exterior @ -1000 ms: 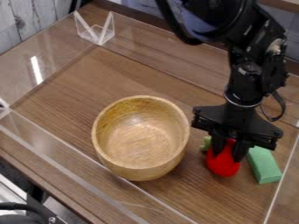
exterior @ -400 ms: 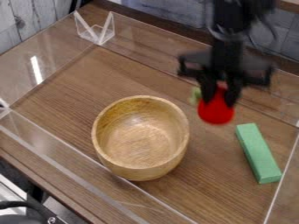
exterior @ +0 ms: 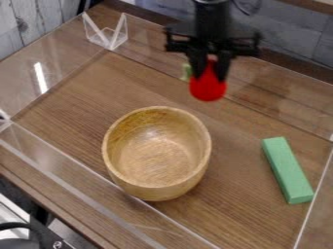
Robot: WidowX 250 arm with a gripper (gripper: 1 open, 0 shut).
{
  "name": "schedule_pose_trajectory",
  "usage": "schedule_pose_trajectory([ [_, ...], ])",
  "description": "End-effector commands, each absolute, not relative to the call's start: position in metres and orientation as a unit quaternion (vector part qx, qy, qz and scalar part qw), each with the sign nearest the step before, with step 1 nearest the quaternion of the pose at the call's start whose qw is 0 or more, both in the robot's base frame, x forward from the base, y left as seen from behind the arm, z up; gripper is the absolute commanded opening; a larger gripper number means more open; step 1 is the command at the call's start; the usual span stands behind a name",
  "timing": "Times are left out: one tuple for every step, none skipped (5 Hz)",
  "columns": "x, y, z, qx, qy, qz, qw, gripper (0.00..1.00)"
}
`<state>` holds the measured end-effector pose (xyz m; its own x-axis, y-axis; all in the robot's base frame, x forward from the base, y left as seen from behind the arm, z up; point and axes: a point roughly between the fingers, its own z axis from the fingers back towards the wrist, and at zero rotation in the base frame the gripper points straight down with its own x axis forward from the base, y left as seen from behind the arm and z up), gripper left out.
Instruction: Move the red fruit to the left
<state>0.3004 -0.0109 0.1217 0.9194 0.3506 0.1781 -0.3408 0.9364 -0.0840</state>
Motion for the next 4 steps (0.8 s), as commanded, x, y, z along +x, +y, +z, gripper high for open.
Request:
schedule_pose_trajectory([
  [0.307,0.025,0.139,-0.020,-0.131,0.189,0.973,0.00],
  [0.307,0.063,0.135,-0.011,-0.136,0.198,0.971,0.00],
  [0.310,0.093,0.126,-0.001,-0.140,0.210,0.968,0.00],
  [0.315,0.113,0.112,0.007,-0.142,0.216,0.966,0.00],
])
